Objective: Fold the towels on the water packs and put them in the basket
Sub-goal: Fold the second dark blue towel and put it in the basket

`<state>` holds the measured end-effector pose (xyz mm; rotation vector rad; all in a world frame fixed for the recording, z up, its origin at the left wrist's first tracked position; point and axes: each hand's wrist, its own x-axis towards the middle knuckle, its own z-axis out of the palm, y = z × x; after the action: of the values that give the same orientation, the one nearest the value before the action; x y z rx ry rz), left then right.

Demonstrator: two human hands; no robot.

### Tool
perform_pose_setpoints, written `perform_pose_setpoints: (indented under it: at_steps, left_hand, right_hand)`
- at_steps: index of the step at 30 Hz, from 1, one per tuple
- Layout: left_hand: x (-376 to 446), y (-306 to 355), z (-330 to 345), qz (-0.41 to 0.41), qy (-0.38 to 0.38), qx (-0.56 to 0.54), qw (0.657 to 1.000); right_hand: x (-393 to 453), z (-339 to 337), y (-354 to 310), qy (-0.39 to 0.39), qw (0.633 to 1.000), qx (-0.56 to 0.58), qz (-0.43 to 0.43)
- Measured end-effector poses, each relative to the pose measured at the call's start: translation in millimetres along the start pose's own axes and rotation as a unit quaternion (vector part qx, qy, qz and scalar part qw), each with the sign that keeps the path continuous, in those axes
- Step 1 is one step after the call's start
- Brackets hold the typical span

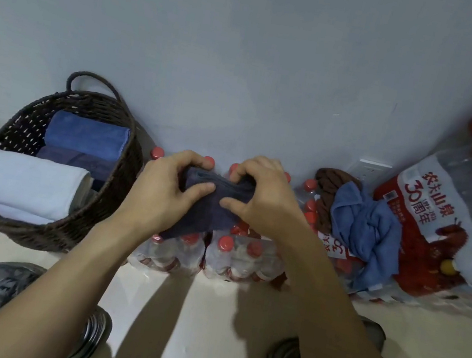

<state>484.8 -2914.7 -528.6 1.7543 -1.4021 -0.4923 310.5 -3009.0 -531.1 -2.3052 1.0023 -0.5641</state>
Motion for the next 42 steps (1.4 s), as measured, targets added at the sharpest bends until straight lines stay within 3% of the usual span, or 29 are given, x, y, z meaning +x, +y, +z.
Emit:
perform_pose_setpoints:
  at_steps: [3,9,16,18,20,22,24,26,29,32,36,42]
  left_hand:
    - [-1,9,2,0.025,0.007,-0.003,1.0]
    - [1,18,8,0.067,-0.048,-0.061,0.995]
    - [2,7,42,-0.09,-0.077,-0.235,0.965]
    - [0,1,59,-0.174,-0.07,-0.282,0.941]
    - [-3,-5,76,-0.247,-0.032,-0.331,0.91]
    - [-6,-12,90,-0.27,-0.002,-0.279,0.922]
    - [-11,-16,100,-0.232,-0.001,-0.173,0.957]
    - [-18,-18,107,-0.13,-0.014,-0.071,0.989]
    - [-29,-22,119,0.013,-0.068,0.024,0.997]
    - [-37,-31,127,0.067,-0.105,0.055,0.991]
    - [-48,-47,130,0.106,-0.135,0.075,0.982]
    - [-59,-59,124,0.092,-0.18,0.068,0.977]
  right_hand:
    - [-7,-15,6,-0.019,0.998,0.022,0.06]
    - [-23,-40,22,-0.146,0.958,0.202,0.142]
    - [-42,-49,70,-0.201,0.881,0.368,0.218]
    - [-45,-43,84,-0.18,0.875,0.379,0.241]
    - [-46,-29,96,-0.102,0.885,0.365,0.271]
    - [-44,-11,104,0.004,0.892,0.333,0.305]
    - [-42,5,108,0.082,0.899,0.28,0.326]
    - [-44,18,113,0.125,0.919,0.182,0.326]
    - [-47,16,111,0.199,0.949,0.068,0.236]
    - [-46,1,105,0.102,0.976,0.112,0.156]
    - [-50,-5,100,-0.051,0.984,0.077,0.155]
    - [-74,-3,118,-0.101,0.974,0.002,0.203]
